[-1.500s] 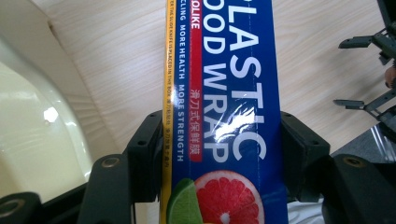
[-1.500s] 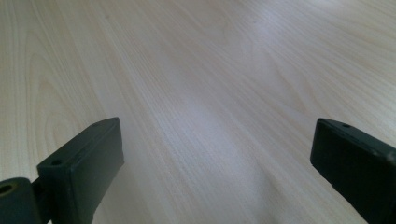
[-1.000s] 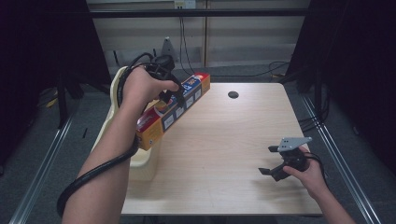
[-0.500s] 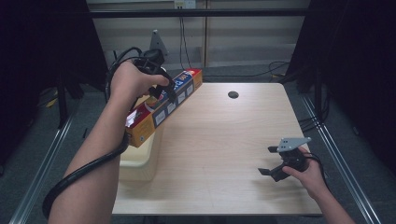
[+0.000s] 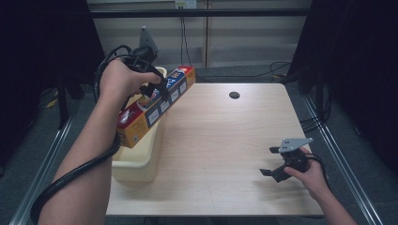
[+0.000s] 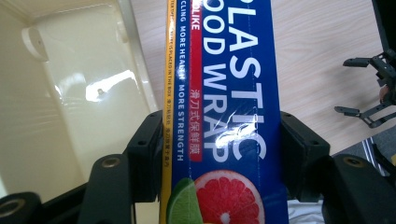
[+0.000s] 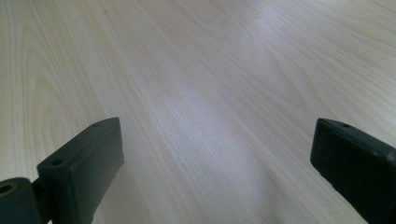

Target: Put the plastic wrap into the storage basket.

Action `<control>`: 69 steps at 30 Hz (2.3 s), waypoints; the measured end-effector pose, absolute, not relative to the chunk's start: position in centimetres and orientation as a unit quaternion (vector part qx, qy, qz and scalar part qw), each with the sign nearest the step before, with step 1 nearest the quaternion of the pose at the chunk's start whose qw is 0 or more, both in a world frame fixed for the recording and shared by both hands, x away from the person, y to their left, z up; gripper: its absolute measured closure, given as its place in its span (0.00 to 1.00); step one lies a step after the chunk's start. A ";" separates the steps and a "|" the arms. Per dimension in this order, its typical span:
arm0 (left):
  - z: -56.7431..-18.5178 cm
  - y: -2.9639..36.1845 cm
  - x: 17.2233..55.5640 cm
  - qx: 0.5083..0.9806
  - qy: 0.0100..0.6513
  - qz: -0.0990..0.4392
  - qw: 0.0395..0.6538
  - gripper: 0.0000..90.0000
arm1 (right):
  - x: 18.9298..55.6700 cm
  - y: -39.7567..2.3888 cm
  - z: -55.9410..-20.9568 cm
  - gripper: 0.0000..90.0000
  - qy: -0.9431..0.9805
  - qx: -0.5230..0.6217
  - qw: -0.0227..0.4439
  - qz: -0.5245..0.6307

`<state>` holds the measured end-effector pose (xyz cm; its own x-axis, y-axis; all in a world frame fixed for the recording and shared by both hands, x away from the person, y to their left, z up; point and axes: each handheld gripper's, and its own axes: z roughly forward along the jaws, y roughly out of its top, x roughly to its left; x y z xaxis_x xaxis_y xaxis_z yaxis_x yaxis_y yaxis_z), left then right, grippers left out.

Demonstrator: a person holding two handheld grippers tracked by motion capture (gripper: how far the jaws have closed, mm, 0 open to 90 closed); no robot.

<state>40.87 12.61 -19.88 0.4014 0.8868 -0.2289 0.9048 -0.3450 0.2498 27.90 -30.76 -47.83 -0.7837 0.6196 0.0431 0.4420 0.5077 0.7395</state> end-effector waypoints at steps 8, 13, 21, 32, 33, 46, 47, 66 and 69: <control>-19.6 13.8 40.7 0.814 0.555 -0.021 0.169 0.46 | 27.9 -30.7 -47.9 0.03 0.861 0.309 0.113 0.389; -19.5 14.5 40.5 0.807 0.566 -0.018 0.168 0.46 | 27.9 -30.7 -47.9 0.03 0.861 0.309 0.114 0.386; -19.3 15.8 40.2 0.800 0.575 -0.013 0.171 0.46 | 27.9 -30.6 -47.9 0.03 0.861 0.309 0.113 0.387; -19.2 17.1 39.8 0.787 0.594 -0.005 0.169 0.46 | 28.0 -30.6 -47.9 0.03 0.862 0.307 0.113 0.387; -19.2 17.3 39.7 0.783 0.599 -0.006 0.168 0.46 | 28.0 -30.6 -47.9 0.03 0.862 0.308 0.111 0.387; -19.3 19.0 39.1 0.769 0.618 0.003 0.166 0.46 | 28.1 -30.5 -47.8 0.03 0.861 0.308 0.113 0.388; -19.3 19.1 39.1 0.768 0.619 0.003 0.165 0.46 | 28.1 -30.5 -47.8 0.03 0.861 0.309 0.113 0.388; -19.9 20.6 38.9 0.753 0.639 0.012 0.156 0.46 | 28.1 -30.5 -47.7 0.03 0.861 0.308 0.115 0.388; -20.2 20.7 38.9 0.748 0.645 0.014 0.153 0.46 | 28.1 -30.5 -47.7 0.03 0.861 0.306 0.114 0.390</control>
